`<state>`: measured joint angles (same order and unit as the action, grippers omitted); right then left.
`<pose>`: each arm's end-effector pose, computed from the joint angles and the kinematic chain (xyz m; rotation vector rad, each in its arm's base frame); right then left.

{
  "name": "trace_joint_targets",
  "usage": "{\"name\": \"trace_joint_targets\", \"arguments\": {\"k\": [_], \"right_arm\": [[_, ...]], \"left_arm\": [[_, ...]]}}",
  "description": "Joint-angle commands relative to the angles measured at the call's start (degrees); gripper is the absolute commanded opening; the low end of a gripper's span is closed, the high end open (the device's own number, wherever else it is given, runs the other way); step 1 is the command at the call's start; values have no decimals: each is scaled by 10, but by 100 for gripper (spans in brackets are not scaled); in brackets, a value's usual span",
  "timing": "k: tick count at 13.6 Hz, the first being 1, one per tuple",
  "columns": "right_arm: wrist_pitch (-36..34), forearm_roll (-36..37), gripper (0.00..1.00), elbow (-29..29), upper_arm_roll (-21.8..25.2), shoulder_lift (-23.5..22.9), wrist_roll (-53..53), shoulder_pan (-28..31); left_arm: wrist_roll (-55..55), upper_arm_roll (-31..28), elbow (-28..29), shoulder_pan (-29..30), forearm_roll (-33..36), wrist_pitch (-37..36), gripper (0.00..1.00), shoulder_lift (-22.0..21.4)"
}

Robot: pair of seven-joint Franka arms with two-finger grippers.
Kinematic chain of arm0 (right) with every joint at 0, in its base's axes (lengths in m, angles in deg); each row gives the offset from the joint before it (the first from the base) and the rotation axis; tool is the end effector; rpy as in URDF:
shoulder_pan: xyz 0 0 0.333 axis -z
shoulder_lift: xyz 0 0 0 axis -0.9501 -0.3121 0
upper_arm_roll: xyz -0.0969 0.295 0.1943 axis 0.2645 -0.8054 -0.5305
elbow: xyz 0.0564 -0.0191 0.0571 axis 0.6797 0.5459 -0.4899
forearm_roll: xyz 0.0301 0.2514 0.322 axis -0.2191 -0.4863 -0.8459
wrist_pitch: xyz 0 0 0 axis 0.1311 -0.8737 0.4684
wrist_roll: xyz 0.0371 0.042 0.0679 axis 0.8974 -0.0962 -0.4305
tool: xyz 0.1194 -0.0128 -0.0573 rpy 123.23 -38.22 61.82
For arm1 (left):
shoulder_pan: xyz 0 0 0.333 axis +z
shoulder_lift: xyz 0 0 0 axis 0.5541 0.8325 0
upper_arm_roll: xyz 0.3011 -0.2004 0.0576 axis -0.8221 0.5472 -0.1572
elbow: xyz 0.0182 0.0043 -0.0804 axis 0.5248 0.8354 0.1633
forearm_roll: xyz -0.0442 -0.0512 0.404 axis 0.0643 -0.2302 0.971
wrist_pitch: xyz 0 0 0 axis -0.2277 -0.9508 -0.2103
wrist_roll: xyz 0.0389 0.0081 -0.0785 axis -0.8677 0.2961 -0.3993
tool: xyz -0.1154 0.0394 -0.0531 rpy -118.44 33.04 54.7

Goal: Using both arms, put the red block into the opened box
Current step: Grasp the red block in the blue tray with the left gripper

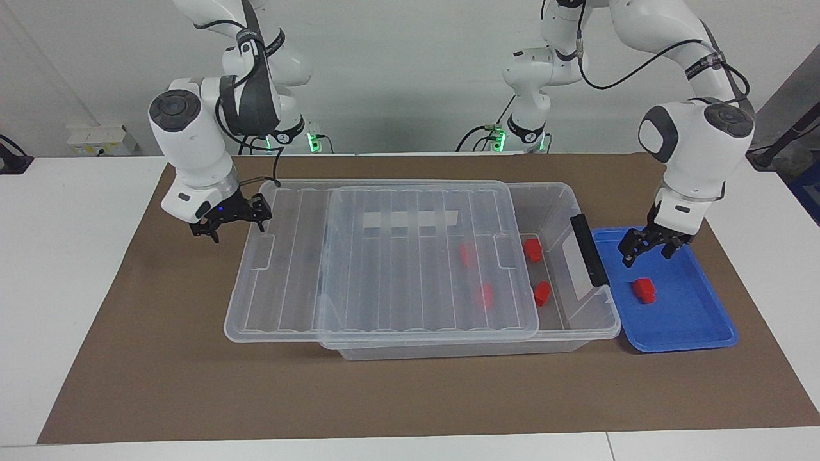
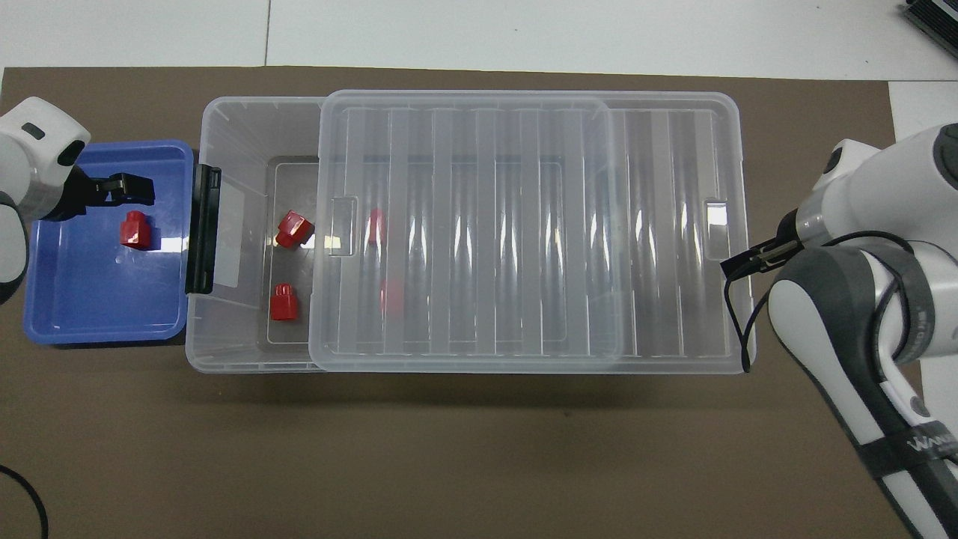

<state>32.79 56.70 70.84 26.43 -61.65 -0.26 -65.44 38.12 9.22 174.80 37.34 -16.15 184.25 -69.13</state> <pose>0.5891 0.0161 0.4758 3.0311 0.5345 -0.0809 0.6587 0.0483 0.4554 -3.0895 -0.1320 -0.2436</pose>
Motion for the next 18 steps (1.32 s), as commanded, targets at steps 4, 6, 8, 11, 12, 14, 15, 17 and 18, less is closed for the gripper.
{"name": "trace_joint_targets", "arguments": {"k": [4, 6, 8, 11, 12, 14, 15, 17, 18], "right_arm": [[-5, 5, 100, 13, -4, 15, -87, 42], [-5, 4, 100, 13, -4, 15, -87, 41], [-5, 0, 100, 10, -4, 15, -83, 40], [-6, -3, 100, 8, -5, 34, -46, 33], [-13, -3, 100, 8, -5, 42, -14, 30], [-21, -3, 100, 8, -10, 56, 56, 15], [-23, -3, 100, 8, -10, 63, 99, 0], [-36, -3, 100, -9, -10, 67, 197, -31], [-48, -3, 100, -25, -10, 63, 233, -41]], "left_arm": [[145, 2, -32, 44, -76, 69, 100, 134], [150, 2, -7, 42, -77, 103, 100, 138], [150, 2, 1, 40, -77, 111, 100, 137], [157, 0, 2, 47, -76, 105, 100, 136], [165, 0, 1, 53, -74, 103, 100, 136], [190, 0, 0, 64, -73, 102, 100, 136], [194, -1, 0, 66, -73, 102, 100, 136], [195, -2, 1, 65, -73, 94, 100, 135], [195, -2, 2, 65, -73, 89, 100, 134]]}}
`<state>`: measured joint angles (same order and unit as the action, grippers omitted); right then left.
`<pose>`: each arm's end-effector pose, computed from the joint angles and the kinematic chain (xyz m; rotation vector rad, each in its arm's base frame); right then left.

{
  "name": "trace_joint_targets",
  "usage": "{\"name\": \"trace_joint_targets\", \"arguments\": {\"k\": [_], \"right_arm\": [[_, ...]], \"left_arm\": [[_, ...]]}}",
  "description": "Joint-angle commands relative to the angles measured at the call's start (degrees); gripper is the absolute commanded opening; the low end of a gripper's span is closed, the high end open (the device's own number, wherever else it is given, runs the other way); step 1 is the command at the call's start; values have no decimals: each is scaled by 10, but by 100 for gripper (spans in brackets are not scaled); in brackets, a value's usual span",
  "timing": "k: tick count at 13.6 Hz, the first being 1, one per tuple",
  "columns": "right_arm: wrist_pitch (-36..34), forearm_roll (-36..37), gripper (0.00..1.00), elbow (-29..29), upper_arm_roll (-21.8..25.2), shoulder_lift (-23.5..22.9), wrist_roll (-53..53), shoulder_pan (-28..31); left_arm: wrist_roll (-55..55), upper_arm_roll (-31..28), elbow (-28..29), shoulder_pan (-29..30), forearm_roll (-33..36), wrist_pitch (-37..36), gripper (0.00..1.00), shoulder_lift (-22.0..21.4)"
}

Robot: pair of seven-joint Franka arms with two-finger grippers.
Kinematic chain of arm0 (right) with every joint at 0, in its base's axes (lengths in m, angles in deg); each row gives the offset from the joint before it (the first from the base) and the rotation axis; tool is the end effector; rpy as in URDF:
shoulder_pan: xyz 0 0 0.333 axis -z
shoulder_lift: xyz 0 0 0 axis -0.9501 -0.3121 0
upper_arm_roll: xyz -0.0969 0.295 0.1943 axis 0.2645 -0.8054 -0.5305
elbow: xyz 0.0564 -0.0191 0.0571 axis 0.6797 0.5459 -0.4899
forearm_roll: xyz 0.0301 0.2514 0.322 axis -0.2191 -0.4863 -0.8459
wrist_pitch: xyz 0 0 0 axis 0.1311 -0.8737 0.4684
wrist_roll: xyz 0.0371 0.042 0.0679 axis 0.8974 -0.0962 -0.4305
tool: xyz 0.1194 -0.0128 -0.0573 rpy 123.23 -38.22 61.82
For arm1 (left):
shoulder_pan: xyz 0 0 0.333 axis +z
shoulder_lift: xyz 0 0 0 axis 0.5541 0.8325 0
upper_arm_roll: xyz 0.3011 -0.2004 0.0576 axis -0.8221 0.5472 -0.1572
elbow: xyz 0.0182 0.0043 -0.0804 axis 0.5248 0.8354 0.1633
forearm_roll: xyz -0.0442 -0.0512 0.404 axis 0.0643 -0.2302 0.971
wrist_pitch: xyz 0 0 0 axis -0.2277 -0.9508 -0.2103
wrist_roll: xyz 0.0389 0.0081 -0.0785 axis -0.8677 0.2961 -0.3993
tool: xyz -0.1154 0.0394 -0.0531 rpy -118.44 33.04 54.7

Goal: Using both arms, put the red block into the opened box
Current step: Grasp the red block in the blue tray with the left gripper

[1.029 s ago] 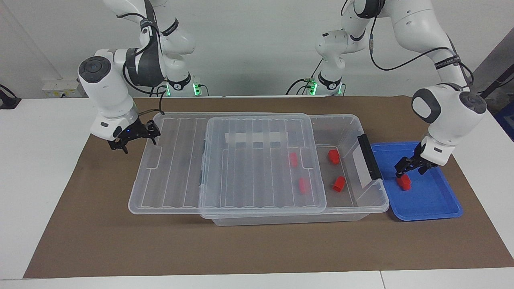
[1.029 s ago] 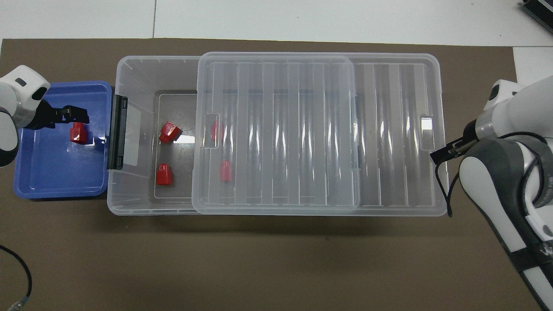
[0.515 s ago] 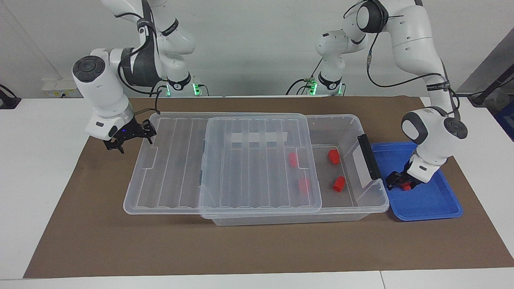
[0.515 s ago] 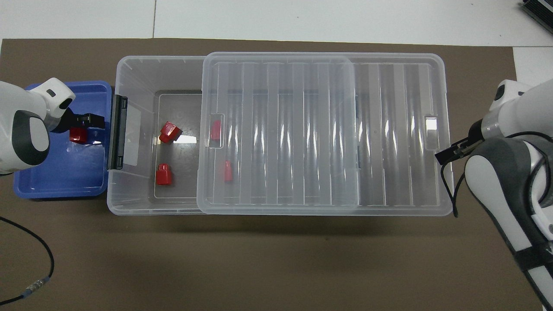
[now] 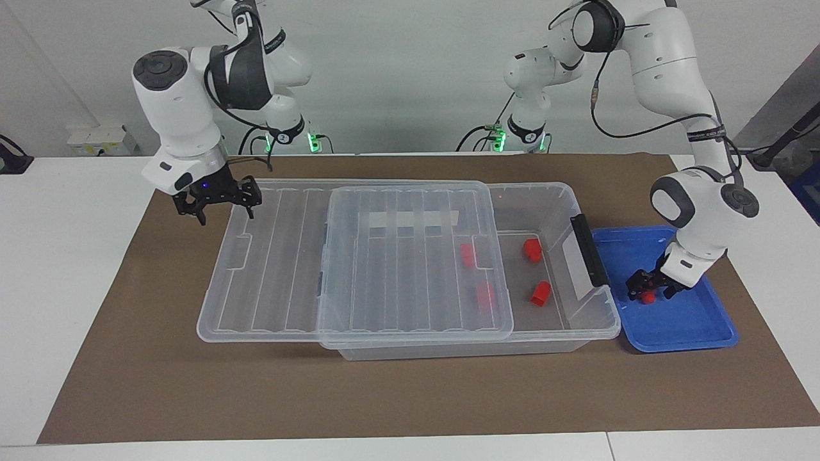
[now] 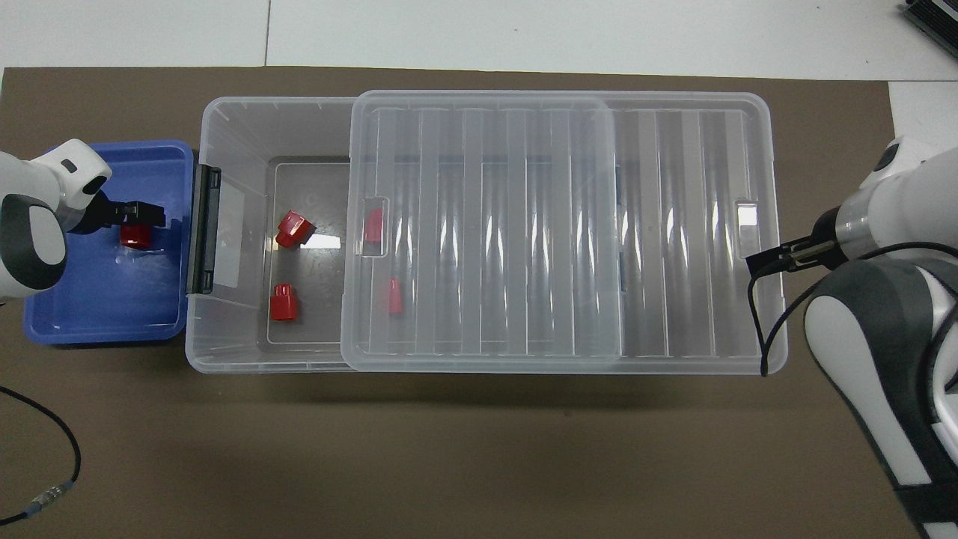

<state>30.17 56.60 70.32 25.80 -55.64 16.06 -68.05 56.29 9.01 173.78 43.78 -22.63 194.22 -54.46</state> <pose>0.5648 0.0497 0.5364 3.0522 0.1742 0.0403 0.6874 0.1264 0.3074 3.1108 -0.0735 0.1595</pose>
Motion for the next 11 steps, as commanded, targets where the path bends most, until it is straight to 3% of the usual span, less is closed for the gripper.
{"name": "trace_joint_targets", "arguments": {"k": [1, 5, 6, 7, 9, 11], "right_arm": [[-32, -2, 100, -39, -4, 1, 91, -22], [-77, -47, 100, -106, -3, -2, 157, -24], [-99, -48, 100, -127, -3, -3, 160, -23], [-121, -46, 100, -143, -3, -4, 161, -21], [-152, -35, 100, -165, -1, -4, 160, -22], [-179, -27, 100, -185, -1, -5, 159, -20]], "left_arm": [[15, 0, 12, 0, -8, -14, 90, -13], [13, -1, 14, -8, -1, -18, 21, -14], [13, 0, 14, -10, 27, -21, 5, -14], [10, 0, 12, -11, 48, -27, 0, -14], [0, 1, -7, -12, 50, -55, 0, -14], [-43, 1, -62, -34, 49, -129, 0, -19]]}}
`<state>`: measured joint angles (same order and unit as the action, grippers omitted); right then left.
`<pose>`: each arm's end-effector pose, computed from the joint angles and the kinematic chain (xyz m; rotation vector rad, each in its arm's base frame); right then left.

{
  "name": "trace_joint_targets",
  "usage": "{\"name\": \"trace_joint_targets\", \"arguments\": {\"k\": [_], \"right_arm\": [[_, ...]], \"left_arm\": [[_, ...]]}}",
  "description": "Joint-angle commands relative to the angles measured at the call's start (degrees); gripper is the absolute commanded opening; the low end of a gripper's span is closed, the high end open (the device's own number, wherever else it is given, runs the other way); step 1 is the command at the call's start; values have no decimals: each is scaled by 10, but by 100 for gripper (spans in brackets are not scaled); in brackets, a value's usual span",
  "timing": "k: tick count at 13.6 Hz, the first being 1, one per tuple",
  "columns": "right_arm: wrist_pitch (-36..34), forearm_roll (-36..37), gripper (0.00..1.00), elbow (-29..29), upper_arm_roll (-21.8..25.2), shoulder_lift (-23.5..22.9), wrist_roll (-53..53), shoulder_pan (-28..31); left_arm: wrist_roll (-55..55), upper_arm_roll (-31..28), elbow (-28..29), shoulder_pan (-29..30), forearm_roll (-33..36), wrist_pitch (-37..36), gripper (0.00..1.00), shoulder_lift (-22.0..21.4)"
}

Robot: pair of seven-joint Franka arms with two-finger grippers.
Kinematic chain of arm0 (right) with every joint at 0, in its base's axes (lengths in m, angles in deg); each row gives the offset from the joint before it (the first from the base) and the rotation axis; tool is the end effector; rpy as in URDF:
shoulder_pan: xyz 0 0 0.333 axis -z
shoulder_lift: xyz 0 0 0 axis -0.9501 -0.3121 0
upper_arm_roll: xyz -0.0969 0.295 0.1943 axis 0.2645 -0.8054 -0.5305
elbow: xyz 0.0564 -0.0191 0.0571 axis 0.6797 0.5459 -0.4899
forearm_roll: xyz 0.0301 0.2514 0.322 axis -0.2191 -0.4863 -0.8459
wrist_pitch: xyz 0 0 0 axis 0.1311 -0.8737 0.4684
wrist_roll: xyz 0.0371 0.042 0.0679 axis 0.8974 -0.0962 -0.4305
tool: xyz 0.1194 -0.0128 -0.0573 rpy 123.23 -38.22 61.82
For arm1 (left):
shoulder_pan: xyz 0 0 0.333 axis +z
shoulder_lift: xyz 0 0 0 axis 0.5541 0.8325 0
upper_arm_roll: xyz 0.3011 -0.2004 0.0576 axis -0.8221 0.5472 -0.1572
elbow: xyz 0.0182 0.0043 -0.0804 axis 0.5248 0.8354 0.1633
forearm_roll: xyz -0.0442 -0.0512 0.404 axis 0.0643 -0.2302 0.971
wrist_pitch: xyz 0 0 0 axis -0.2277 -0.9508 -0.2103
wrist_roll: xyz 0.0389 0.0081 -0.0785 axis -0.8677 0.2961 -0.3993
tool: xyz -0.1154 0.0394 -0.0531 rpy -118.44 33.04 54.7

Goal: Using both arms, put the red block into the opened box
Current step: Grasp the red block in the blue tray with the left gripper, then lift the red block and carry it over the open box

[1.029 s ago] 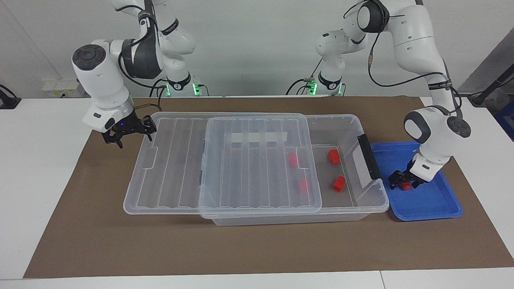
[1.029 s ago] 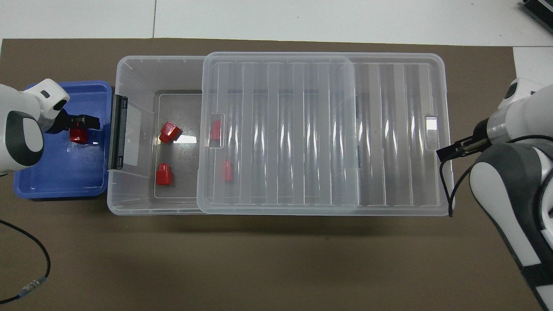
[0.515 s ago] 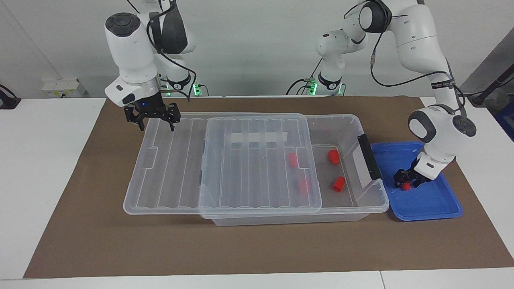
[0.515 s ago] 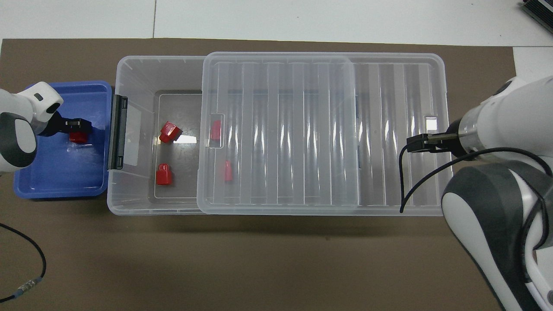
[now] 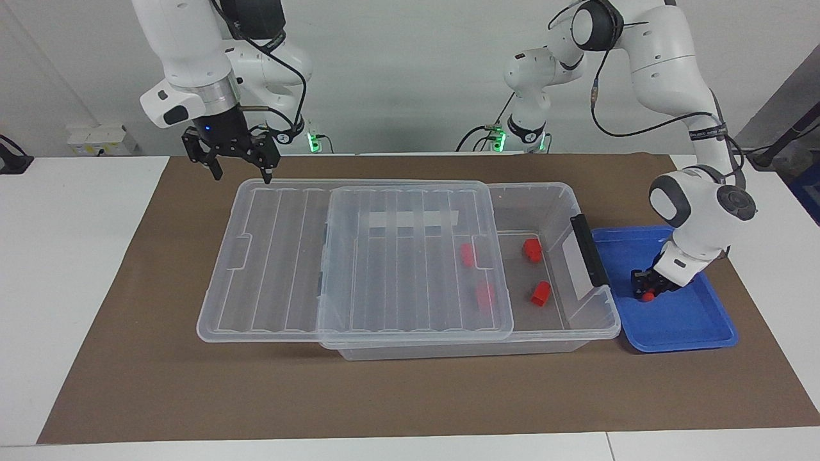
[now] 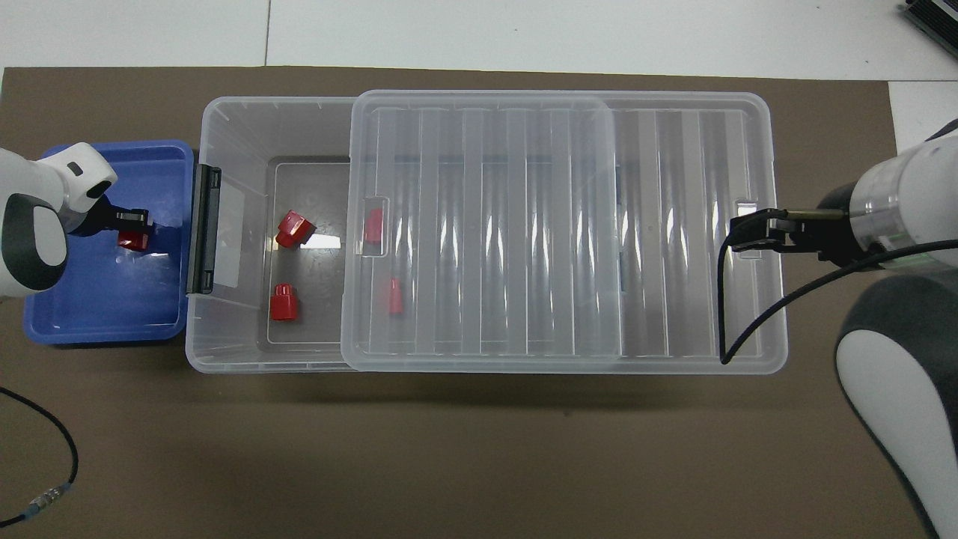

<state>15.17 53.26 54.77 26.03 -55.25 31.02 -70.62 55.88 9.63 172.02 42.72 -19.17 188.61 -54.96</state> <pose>0.5550 0.0779 0.6514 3.1109 -0.2022 0.0683 0.6878 0.1081 0.3182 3.1347 -0.1716 0.0571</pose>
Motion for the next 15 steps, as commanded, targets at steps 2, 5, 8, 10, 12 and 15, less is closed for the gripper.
{"name": "trace_joint_targets", "arguments": {"k": [2, 5, 8, 10, 12, 15], "right_arm": [[-63, 18, 100, -59, -4, -21, 8, 2], [-78, 15, 100, -64, -6, -25, 4, 1], [-78, 6, 100, -61, -4, -24, 4, 7], [-78, 6, 100, -60, -4, -23, 4, 8], [-84, 6, 100, -48, -3, -18, 3, 8], [-83, 6, 100, -45, -2, -16, 3, 9]], "left_arm": [[-94, -4, -118, -49, 13, -179, 0, -27], [-203, 2, -180, -84, -6, -279, 0, -45], [-338, 1, -192, -133, -43, -292, 0, -53], [-409, 2, -217, -169, -43, -309, 0, -53], [-487, 2, -210, -223, -35, -258, 0, -55], [-532, 1, -117, -286, -10, -166, 0, -77]]}}
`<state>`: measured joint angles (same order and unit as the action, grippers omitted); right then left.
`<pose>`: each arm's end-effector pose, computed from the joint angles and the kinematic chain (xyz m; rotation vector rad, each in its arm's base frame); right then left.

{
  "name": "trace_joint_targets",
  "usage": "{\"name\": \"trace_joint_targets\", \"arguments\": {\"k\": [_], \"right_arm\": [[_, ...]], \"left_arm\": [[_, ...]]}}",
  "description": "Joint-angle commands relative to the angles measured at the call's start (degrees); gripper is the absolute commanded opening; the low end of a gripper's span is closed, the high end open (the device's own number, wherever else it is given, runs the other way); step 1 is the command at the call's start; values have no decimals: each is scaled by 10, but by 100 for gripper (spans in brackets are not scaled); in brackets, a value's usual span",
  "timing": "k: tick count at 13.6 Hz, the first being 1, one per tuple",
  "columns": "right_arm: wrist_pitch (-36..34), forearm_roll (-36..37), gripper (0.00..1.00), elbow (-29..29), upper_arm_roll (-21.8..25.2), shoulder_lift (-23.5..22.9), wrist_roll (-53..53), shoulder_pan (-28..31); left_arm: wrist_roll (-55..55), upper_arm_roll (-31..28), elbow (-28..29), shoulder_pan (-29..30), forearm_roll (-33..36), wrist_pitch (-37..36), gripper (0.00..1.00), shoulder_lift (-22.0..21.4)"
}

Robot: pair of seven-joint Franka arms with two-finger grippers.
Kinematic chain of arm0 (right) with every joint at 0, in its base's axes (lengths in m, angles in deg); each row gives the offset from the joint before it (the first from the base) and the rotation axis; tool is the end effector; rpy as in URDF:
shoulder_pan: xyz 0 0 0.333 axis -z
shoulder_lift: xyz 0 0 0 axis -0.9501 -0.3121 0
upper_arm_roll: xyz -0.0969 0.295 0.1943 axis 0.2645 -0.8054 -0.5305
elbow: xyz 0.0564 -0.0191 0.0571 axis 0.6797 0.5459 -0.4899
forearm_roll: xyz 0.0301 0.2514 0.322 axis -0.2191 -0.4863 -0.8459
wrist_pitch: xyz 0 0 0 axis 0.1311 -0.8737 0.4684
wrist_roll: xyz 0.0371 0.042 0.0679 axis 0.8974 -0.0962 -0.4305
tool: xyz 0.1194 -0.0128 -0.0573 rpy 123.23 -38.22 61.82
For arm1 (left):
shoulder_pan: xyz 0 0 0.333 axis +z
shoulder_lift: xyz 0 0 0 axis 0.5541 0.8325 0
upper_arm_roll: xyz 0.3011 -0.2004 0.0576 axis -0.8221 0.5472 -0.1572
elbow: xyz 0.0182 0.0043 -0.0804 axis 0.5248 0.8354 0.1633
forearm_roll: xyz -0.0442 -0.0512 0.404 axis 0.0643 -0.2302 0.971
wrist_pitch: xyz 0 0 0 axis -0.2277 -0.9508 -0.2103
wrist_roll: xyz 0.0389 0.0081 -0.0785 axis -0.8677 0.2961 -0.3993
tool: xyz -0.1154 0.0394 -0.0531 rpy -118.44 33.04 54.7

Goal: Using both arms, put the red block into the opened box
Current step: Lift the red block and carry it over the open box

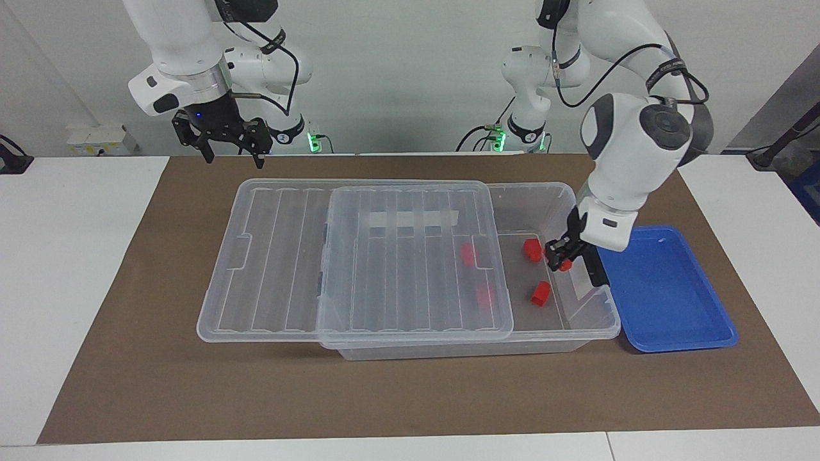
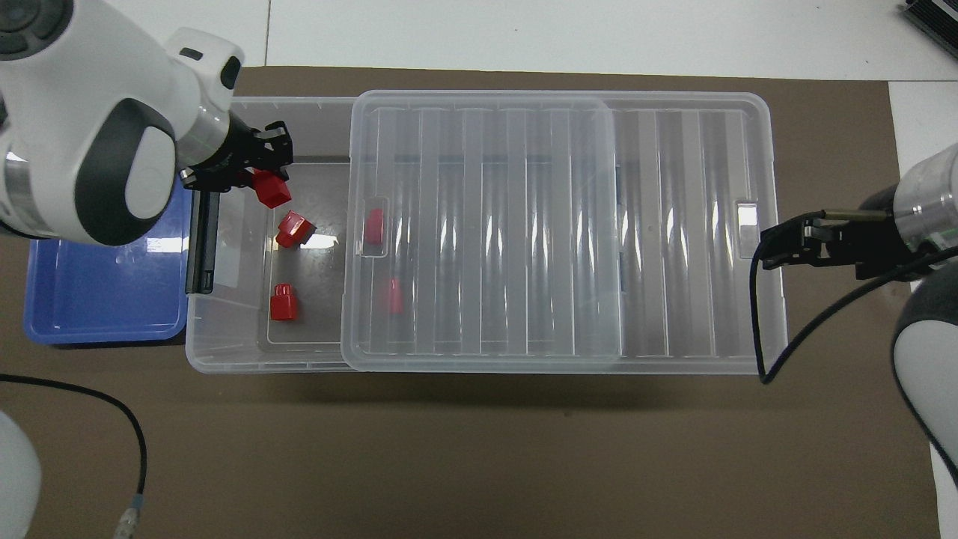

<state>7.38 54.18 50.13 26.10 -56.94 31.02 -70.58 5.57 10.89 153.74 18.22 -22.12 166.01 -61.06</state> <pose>0.5506 0.0722 0.6628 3.0825 -0.2085 -0.0560 0.6770 -0.2084 0.5128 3.0095 0.5009 0.0457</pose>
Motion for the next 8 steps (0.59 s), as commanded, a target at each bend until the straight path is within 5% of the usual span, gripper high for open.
{"name": "trace_joint_targets", "arguments": {"k": [1, 8], "right_arm": [[-5, -4, 100, 1, -2, 1, 3, 9], [13, -5, 100, 16, -2, 6, 10, 9]], "left_arm": [[-40, -12, 99, -53, 47, 82, 0, -17], [-24, -11, 286, -48, 76, 206, 0, -81]]}}
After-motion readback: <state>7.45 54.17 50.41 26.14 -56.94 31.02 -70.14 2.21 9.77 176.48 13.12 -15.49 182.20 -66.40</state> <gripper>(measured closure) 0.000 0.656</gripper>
